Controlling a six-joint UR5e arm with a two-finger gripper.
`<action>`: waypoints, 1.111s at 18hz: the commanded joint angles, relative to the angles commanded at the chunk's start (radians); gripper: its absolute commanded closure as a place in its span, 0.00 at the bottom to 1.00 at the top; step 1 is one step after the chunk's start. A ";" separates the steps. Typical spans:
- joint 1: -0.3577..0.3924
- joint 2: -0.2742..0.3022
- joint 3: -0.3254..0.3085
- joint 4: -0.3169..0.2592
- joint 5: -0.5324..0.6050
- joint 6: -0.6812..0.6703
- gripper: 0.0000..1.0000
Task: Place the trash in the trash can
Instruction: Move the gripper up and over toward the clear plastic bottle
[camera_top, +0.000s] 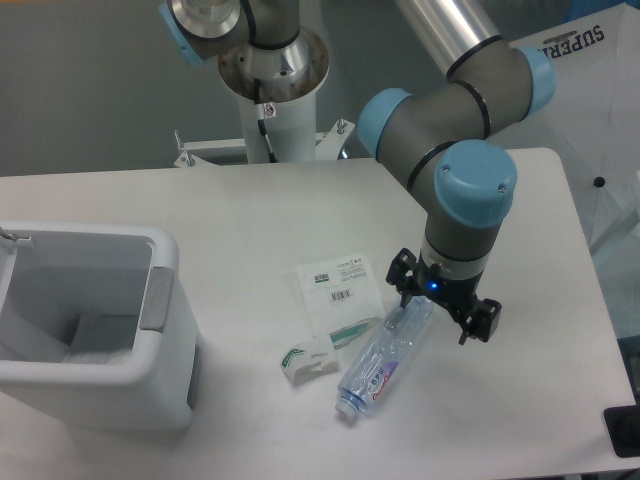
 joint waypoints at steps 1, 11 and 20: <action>0.000 -0.002 0.000 0.000 0.000 0.000 0.00; 0.080 -0.011 0.034 0.063 0.002 0.011 0.00; 0.089 -0.006 0.081 0.006 0.094 0.014 0.00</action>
